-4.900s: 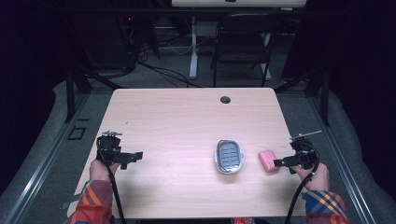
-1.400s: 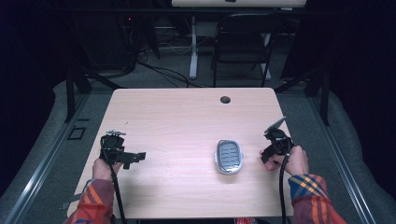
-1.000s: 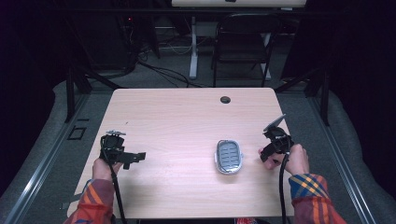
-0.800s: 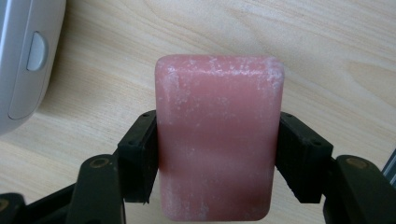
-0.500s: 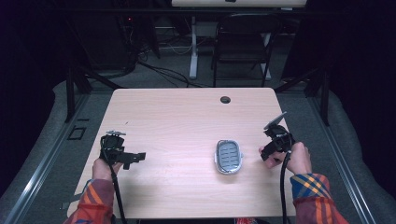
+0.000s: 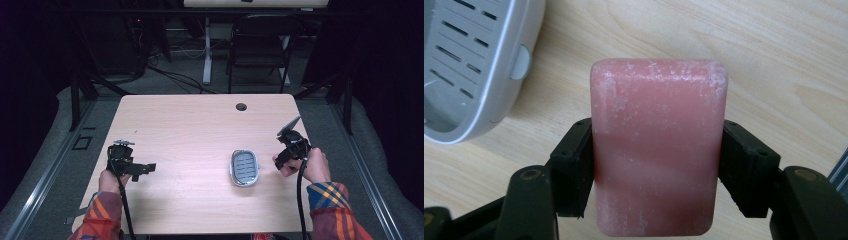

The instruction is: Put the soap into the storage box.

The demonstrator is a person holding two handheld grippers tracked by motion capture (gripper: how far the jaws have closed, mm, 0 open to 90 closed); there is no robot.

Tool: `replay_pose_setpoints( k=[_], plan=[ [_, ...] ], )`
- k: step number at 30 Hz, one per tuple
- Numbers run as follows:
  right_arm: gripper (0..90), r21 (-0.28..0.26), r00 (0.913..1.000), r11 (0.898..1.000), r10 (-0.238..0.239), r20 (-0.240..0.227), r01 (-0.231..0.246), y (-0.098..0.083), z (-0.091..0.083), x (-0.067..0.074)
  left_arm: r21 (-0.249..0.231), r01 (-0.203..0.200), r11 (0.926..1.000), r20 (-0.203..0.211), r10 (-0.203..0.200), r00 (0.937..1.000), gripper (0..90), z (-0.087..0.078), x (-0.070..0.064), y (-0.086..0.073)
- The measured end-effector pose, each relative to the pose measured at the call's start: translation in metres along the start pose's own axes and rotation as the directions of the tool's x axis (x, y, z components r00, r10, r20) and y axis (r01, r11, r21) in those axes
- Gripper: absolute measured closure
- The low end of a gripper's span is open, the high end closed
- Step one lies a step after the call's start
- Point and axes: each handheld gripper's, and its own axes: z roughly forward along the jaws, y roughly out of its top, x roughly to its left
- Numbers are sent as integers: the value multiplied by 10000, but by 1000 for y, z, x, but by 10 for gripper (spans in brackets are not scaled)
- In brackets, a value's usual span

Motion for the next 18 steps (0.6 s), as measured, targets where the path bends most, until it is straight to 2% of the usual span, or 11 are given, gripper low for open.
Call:
replay_pose_setpoints(
  k=[3, 18],
  plan=[
    [373, 126, 9998, 9998, -168, -45, 169, 3, -5, 1, 1, -9, 10000, -2, 9, 10000, 0, 0, 0, 0],
    [374, -109, 9994, 9994, -330, -64, 329, 11, -18, 11, -32, -10, 10000, -13, 10, 10000, 0, 0, 0, 0]
  ],
)
